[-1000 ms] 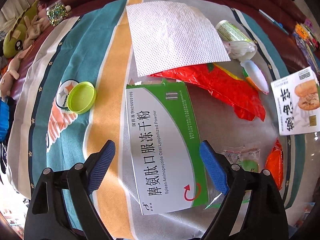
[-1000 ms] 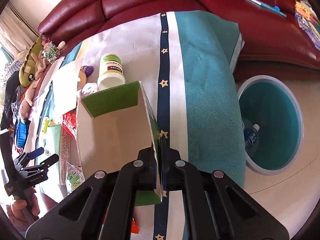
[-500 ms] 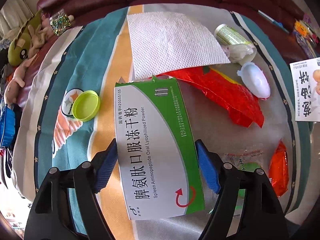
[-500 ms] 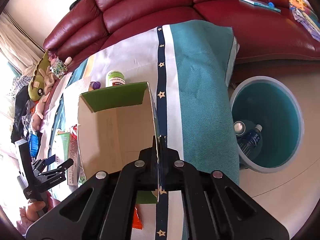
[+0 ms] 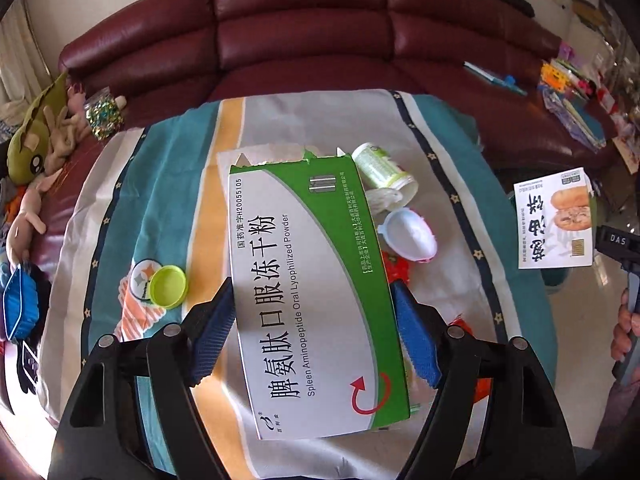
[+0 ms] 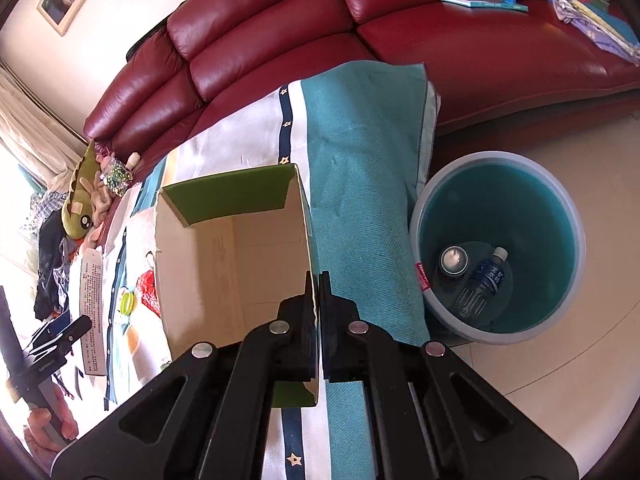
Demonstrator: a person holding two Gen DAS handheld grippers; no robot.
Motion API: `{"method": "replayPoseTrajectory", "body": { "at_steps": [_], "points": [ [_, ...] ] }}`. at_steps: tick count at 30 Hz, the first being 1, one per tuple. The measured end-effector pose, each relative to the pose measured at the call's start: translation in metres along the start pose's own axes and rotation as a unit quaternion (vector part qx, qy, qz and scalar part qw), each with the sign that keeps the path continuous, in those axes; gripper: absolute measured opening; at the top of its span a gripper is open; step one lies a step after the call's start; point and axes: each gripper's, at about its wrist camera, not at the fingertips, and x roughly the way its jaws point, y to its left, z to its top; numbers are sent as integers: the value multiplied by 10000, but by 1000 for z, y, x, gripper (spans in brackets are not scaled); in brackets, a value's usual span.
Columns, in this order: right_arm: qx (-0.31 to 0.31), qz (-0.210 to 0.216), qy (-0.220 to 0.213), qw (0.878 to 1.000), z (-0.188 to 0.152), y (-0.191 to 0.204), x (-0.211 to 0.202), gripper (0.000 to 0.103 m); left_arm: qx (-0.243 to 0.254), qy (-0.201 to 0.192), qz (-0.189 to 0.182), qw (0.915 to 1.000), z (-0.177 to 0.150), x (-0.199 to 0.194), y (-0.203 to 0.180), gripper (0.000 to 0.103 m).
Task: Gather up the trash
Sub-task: 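Carry both boxes over the teal bin and open the right tool to drop the green box, then open the left tool to drop the medicine box into the teal bin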
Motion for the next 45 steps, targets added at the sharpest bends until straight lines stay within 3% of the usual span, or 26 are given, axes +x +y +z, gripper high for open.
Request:
{"method": "replayPoseTrajectory", "body": {
  "at_steps": [6,13,18,23,26,28,30,32,34,37,45],
  "points": [
    [417,-384,-263,9980,2,-51,-32,2,748,18,-825,9938,27,19,-86,77],
    [950,-1034,-435,9891,8,-119,-62,2,1488,45,-1714,9739,53,46,-189,77],
    [1178,-1347,-290,9834,14,-150,-55,2,1843,192,-2099,9600,66,78,-247,77],
    [1276,-1518,-41,9801,21,-171,-35,3,1956,370,-2338,9517,78,109,-284,77],
    [1389,-1499,64,9789,26,-180,-24,11,2019,442,-2402,9485,83,125,-299,77],
    [1430,-1505,103,9782,27,-184,-19,29,2008,493,-2433,9476,87,135,-305,77],
    [1406,-1582,98,9773,28,-185,-17,41,1981,548,-2476,9468,88,142,-308,77],
    [1418,-1654,84,9759,29,-188,-17,45,2004,582,-2481,9460,88,148,-313,77],
    [1465,-1737,31,9738,28,-189,-20,65,2030,624,-2481,9452,87,153,-315,77],
    [1457,-1900,-28,9709,27,-187,-25,78,2026,672,-2485,9448,87,160,-319,77],
    [1499,-2077,-73,9666,29,-189,-36,84,2156,762,-2498,9409,86,174,-335,77]
  ]
}}
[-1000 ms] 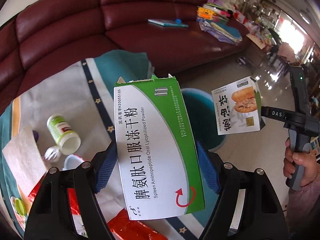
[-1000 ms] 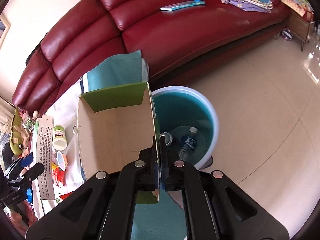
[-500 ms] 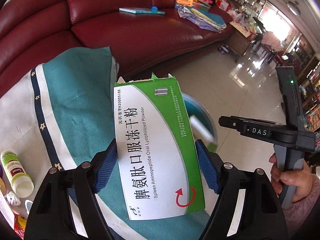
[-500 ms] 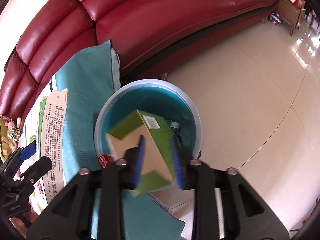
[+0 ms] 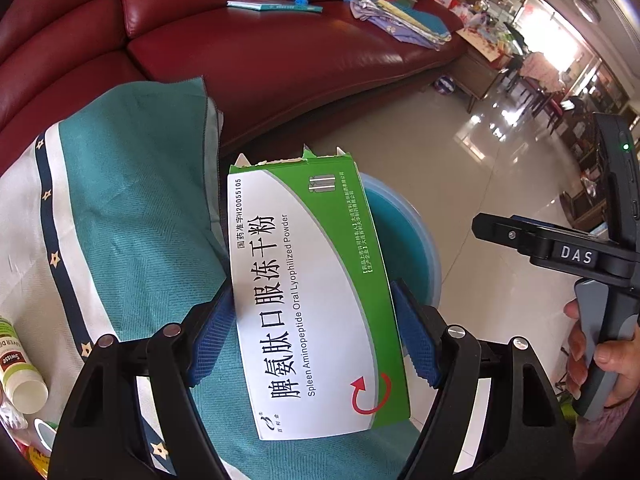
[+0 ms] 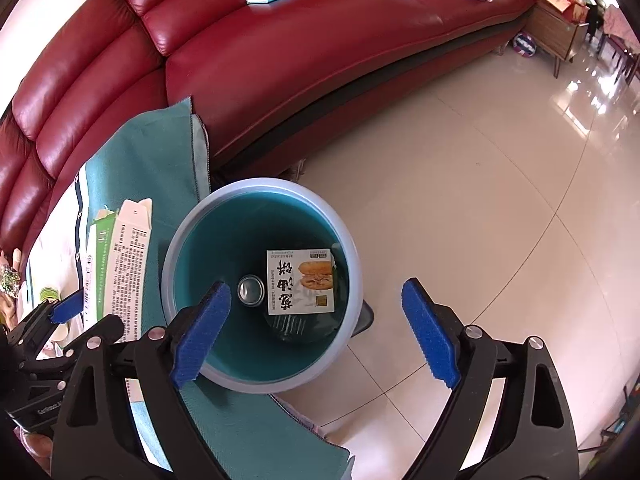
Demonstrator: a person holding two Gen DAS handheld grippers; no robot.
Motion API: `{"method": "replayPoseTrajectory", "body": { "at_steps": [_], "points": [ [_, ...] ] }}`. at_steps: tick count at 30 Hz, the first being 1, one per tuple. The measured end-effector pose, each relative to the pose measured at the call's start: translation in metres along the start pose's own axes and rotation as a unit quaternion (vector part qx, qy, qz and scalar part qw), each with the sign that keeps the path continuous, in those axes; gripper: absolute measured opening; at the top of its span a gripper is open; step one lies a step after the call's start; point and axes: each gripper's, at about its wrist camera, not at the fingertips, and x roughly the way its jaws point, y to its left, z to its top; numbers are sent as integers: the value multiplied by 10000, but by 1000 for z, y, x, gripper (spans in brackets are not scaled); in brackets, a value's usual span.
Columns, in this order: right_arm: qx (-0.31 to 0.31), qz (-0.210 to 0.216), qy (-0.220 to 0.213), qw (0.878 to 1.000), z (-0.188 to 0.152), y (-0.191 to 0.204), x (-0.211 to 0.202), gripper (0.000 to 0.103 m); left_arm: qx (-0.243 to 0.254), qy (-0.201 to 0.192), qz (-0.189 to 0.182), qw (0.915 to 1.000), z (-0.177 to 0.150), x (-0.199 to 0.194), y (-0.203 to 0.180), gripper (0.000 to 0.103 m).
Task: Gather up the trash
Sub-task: 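Open the left tool to drop the medicine box into the teal bin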
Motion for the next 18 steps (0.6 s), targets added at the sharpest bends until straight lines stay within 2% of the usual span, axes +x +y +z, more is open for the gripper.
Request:
{"method": "replayPoseTrajectory", "body": {
  "at_steps": [7,11,18],
  "points": [
    [89,-114,-81,9999,4,-4,-8,85,70,97,-13,9999,9,17,-10,79],
    [71,-135,-42,9999,3,-3,-10,85,89,-22,173,9998,5,8,-11,92],
    [-33,-123,19,9999,-1,5,-12,85,-114,-78,277,9995,-5,-8,3,96]
  ]
}}
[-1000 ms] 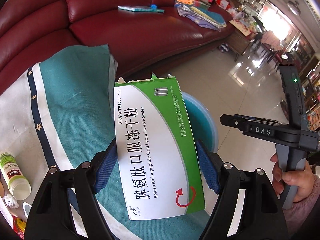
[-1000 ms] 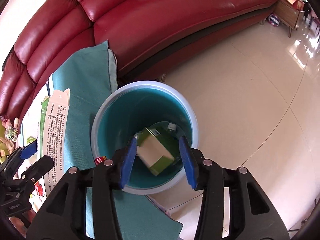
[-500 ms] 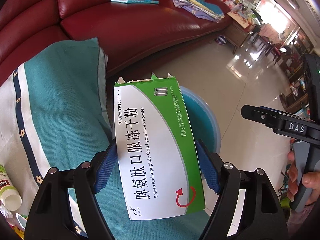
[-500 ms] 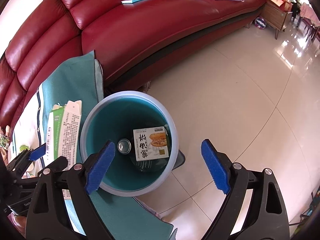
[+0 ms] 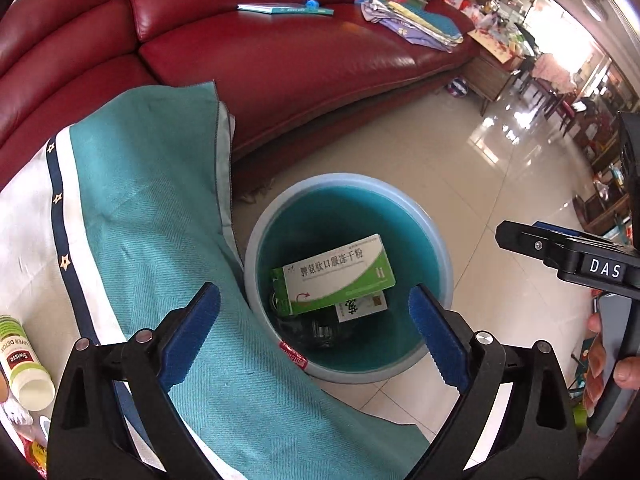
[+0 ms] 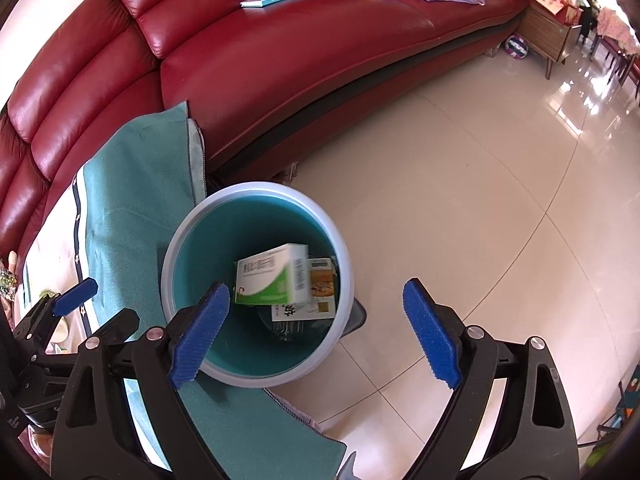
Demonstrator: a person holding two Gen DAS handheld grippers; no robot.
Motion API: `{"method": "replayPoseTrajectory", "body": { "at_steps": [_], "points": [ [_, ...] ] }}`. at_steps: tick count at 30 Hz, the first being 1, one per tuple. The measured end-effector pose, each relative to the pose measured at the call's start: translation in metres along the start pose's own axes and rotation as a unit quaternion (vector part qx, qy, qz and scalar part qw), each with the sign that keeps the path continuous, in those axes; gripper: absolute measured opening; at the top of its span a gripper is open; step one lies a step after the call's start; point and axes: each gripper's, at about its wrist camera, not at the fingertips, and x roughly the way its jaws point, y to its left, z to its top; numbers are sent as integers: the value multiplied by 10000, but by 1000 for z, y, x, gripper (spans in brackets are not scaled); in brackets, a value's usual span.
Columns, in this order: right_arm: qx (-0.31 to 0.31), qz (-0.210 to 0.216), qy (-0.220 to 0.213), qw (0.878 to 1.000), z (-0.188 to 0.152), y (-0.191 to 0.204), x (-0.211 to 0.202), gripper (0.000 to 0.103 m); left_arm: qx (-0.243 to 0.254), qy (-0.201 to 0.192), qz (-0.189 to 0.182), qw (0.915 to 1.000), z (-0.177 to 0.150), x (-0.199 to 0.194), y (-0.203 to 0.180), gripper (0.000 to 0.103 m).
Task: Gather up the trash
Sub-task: 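Open the left tool to drop the medicine box into the teal bin, then move both tools back over the table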
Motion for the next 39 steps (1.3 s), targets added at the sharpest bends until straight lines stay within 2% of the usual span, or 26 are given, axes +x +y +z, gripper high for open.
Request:
{"method": "replayPoseTrajectory", "body": {
  "at_steps": [9,19,28,35,39],
  "points": [
    [-85,-72,6,9999,-8,16,-6,85,-246,-26,31,9997,-18,-20,20,96],
    [-413,50,111,9991,-31,55,-17,85,-492,-155,117,9986,-57,-59,50,96],
    [-950,284,204,9949,-61,121,-26,85,-941,-311,494,9939,-109,-109,111,96],
    [-1527,460,391,9864,-102,179,-27,85,-1420,-410,698,9865,-160,-146,164,97],
    [-1850,638,649,9785,-134,210,-25,85,-1626,-463,816,9822,-191,-165,188,97]
  ]
}}
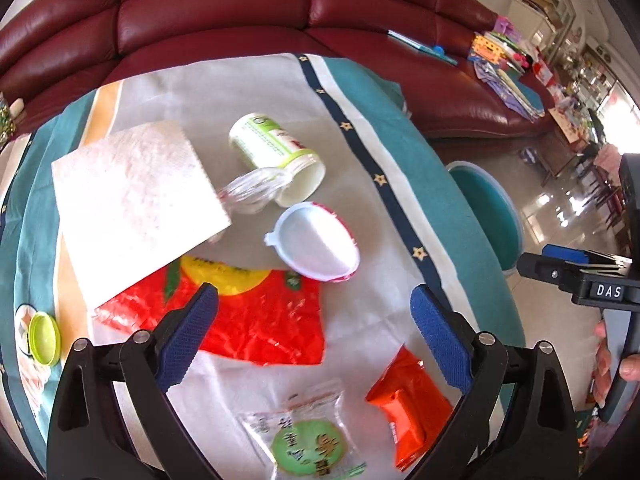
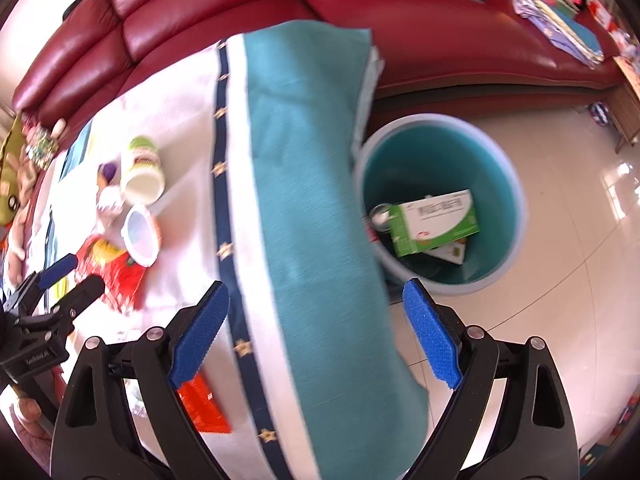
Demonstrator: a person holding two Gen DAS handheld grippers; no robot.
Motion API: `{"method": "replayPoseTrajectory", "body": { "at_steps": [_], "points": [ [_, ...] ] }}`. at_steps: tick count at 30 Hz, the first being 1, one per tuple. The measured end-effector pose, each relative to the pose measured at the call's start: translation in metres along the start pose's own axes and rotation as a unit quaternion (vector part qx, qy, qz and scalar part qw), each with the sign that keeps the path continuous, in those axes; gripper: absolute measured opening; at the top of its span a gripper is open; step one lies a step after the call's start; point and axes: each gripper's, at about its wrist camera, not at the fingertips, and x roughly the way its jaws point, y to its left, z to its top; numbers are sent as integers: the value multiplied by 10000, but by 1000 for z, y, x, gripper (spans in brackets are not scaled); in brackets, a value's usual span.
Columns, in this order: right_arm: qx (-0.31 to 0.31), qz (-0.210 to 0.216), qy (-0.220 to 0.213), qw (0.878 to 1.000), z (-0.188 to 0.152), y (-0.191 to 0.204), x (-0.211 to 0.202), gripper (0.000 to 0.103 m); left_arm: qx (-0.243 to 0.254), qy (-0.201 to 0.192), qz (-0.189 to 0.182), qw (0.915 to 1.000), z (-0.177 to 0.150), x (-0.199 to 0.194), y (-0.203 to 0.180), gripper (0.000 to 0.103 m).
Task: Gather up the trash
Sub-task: 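Move both tools back over the table, then grasp the white paper towel with the left tool while the right tool grasps the orange packet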
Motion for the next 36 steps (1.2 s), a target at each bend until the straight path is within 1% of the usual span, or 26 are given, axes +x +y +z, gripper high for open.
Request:
{"method": "replayPoseTrajectory", "body": {
  "at_steps": [2,7,10,12,14,17,19,22,25,28,29,30,31,32,34,35,36],
  "points": [
    [-212,89,149,9996,-11,22,6,85,-98,-4,53,9999,-10,-6,14,97],
    [-598,102,377,9974,-30,63,16,85,-393,-42,108,9992,-31,-16,47,97],
    [-749,66,384,9964,-27,82,17,85,-564,-77,188,9982,-35,-18,67,97],
    [-860,70,384,9955,-23,95,18,85,-645,-109,304,9974,-34,-19,83,97],
    [-962,90,394,9945,-18,105,21,85,-709,-145,451,9964,-28,-18,96,97],
    [-1029,104,439,9937,-12,115,29,85,-765,-139,698,9945,-10,-12,118,97],
    [-1027,115,508,9933,-8,119,36,85,-771,-186,755,9940,3,-8,126,97],
    [-982,99,578,9934,-1,121,44,85,-622,-276,759,9948,24,0,128,97],
    [-924,98,606,9938,8,120,50,85,-473,-305,880,9945,42,14,127,97],
    [-885,84,644,9940,15,119,57,85,-237,-255,931,9950,50,29,123,95],
    [-881,88,658,9939,16,119,58,85,-158,-234,986,9947,49,33,120,85],
    [-887,99,676,9937,17,119,60,85,-100,-183,980,9950,48,36,118,72],
    [-900,105,694,9935,17,119,62,85,-78,-124,933,9955,45,40,117,66],
    [-917,104,710,9932,17,119,63,85,-75,-112,889,9959,41,41,115,53],
    [-946,115,728,9928,17,120,65,85,-7,-174,882,9959,37,38,111,45],
    [-963,118,732,9926,16,121,65,85,48,-219,918,9955,34,35,108,32],
    [-982,116,730,9924,15,122,65,85,76,-240,886,9958,32,32,106,16]
  ]
}}
